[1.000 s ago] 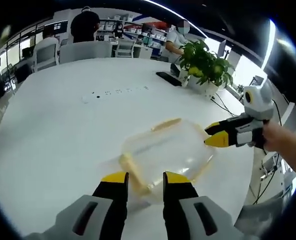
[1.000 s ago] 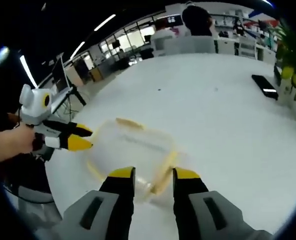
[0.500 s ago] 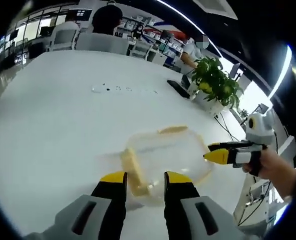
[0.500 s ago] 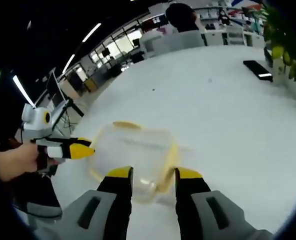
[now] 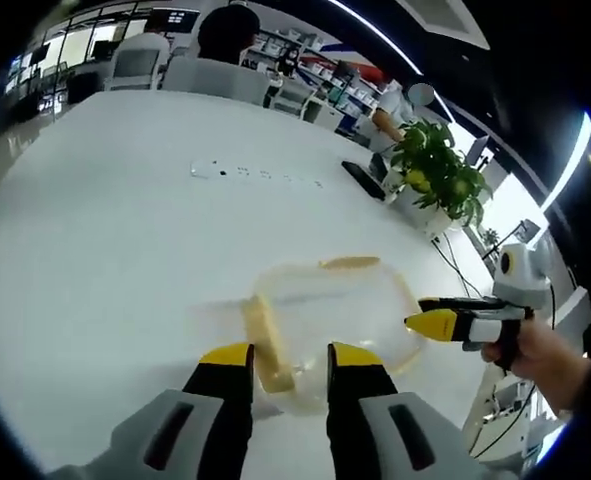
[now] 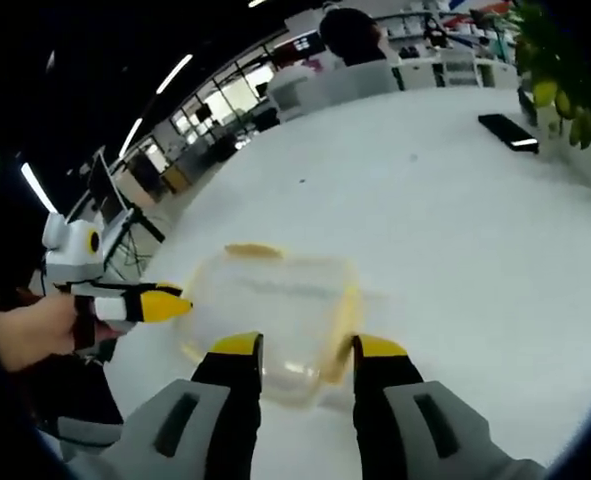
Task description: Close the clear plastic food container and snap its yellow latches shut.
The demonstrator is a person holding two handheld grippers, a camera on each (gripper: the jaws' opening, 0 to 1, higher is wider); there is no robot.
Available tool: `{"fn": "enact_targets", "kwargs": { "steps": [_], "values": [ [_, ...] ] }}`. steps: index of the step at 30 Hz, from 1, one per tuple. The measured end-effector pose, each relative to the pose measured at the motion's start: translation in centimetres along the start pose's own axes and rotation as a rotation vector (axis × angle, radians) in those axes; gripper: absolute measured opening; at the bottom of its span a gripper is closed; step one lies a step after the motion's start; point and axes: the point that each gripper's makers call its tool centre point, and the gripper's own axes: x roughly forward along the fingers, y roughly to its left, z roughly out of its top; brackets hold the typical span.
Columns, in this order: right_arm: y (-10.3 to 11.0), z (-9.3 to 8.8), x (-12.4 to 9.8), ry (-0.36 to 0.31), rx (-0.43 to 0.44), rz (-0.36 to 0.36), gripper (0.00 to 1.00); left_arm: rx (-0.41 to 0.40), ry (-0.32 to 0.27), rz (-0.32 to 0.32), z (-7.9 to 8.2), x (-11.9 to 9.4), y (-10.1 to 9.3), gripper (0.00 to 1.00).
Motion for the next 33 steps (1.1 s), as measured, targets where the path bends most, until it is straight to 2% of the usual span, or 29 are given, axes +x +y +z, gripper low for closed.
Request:
{"fn": "enact_targets", "kwargs": {
  "steps": [6, 13, 14, 15, 16, 18, 19, 20, 21, 24, 33],
  "values": [
    [0.1, 0.0, 0.0, 0.014, 0.007, -0.004, 0.31, -0.022, 0.005, 0.009, -0.1, 0.0, -0.1, 0.19],
    [0.1, -0.1, 0.0, 0.017, 0.019, -0.013, 0.3, -0.043, -0.015, 0.02, -0.1, 0.0, -0.1, 0.17],
    [0.3, -0.4, -0.1, 0.037, 0.035, -0.011, 0.3, -0.094, -0.043, -0.046, 0.4, 0.2, -1.2, 0.15],
    [0.4, -0.2, 0.1, 0.022, 0.018, -0.01, 0.29, -0.066, -0.022, 0.002, 0.1, -0.1, -0.1, 0.15],
    [0.5, -0.3, 0.0, 0.024, 0.02, -0.012, 0.29, -0.031, -0.024, 0.008, 0.2, -0.2, -0.2, 0.15],
    [0.4, -0.2, -0.2, 0.03, 0.035, -0.005, 0.28, -0.081, -0.029, 0.01, 0.2, -0.4, 0.0, 0.14],
    [0.5, -0.2, -0.2, 0.037, 0.034, -0.006, 0.26, -0.061, -0.029, 0.012, 0.2, -0.5, -0.1, 0.14],
    [0.6, -0.7, -0.3, 0.046, 0.07, -0.003, 0.26, -0.066, -0.031, 0.015, 0.1, -0.4, 0.1, 0.14],
    [0.9, -1.2, -0.4, 0.05, 0.046, 0.011, 0.26, -0.071, -0.031, 0.017, 0.1, -0.5, 0.2, 0.13],
    [0.8, -1.8, -0.7, 0.039, 0.05, 0.017, 0.26, -0.065, -0.036, 0.02, 0.0, -0.4, 0.3, 0.13],
    [0.3, -1.4, -0.5, 0.06, 0.05, 0.036, 0.3, -0.096, -0.035, 0.001, -0.2, -0.4, 0.7, 0.17]
  ]
}}
